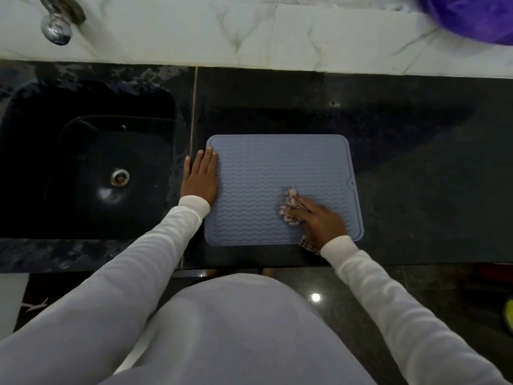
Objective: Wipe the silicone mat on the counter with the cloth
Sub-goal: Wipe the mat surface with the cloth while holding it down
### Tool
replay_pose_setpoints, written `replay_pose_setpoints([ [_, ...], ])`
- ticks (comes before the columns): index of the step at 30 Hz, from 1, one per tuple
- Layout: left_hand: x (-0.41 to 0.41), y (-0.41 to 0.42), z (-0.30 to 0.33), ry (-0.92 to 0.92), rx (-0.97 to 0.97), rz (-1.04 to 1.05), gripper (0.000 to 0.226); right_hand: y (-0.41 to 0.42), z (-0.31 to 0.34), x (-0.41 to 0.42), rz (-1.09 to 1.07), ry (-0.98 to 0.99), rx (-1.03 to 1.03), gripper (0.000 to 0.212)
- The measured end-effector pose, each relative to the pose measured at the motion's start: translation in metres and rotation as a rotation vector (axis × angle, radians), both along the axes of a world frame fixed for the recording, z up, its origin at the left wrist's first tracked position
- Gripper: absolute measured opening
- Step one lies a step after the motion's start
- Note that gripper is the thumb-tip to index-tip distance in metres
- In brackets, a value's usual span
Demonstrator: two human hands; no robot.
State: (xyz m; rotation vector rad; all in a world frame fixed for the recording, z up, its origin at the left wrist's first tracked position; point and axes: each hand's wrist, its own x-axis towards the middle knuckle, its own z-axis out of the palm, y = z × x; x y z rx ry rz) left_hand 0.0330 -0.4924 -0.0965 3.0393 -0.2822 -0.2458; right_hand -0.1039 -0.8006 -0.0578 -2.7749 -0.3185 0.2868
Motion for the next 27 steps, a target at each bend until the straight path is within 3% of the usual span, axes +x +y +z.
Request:
replay_pose_setpoints([
  [2, -0.001, 0.0, -0.001, -0.002, 0.009, 0.003, 0.056, -0.021, 0.0, -0.003, -0.056, -0.04, 0.006, 0.049],
  [5, -0.002, -0.001, -0.001, -0.011, 0.009, 0.01, 0.055, -0.048, -0.002, -0.005, -0.138, -0.065, -0.009, 0.058],
  [16, -0.002, 0.001, 0.001, -0.008, -0.008, 0.009, 0.056, -0.111, 0.015, -0.023, -0.279, 0.016, -0.02, 0.046],
  [21, -0.003, 0.0, 0.0, -0.016, -0.019, 0.022, 0.057, -0.097, 0.025, -0.016, -0.229, 0.126, -0.166, 0.06],
  [23, -0.003, -0.001, 0.0, -0.016, -0.022, 0.027, 0.058, -0.083, 0.03, -0.012, -0.193, 0.069, -0.147, 0.066],
  [27, -0.003, -0.002, 0.0, -0.009, -0.032, 0.023, 0.058, -0.012, 0.049, 0.002, -0.086, -0.136, 0.043, 0.047],
])
